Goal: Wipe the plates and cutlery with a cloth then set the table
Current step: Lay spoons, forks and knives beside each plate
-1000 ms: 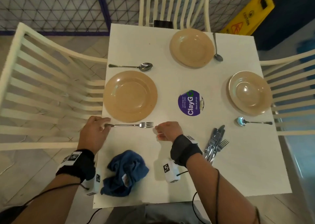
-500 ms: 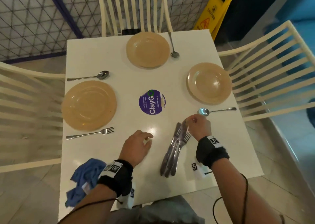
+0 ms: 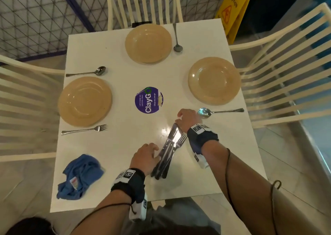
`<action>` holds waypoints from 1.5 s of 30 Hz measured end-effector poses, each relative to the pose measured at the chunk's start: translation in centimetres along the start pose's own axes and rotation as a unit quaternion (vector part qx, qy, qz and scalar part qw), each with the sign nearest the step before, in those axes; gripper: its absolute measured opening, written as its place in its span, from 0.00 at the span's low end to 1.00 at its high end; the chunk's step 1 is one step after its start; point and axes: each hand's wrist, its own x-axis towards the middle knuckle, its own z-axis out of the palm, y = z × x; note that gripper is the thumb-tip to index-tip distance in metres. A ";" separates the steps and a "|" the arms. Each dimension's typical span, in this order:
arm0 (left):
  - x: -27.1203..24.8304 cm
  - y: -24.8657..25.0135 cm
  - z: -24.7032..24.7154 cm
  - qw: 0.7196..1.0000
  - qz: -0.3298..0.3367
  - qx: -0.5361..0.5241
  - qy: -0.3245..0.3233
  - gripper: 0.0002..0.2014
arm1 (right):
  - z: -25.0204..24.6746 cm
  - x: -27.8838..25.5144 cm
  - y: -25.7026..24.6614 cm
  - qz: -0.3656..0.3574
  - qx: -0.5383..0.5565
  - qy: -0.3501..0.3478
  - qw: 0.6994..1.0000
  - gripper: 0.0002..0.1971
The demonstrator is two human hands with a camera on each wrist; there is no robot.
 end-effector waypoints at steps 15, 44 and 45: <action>0.0 -1.4 0.6 0.998 -0.012 -0.044 0.053 0.11 | 0.6 1.7 0.8 -0.085 -0.061 -0.049 0.993 0.07; -0.2 -6.7 -12.0 0.977 0.038 -0.156 0.142 0.04 | 3.7 -3.1 -12.1 -0.340 -0.131 -0.047 0.930 0.16; -0.6 -6.6 -13.6 0.971 0.049 -0.186 0.144 0.03 | 3.6 -3.4 -13.0 -0.344 -0.101 -0.062 0.932 0.15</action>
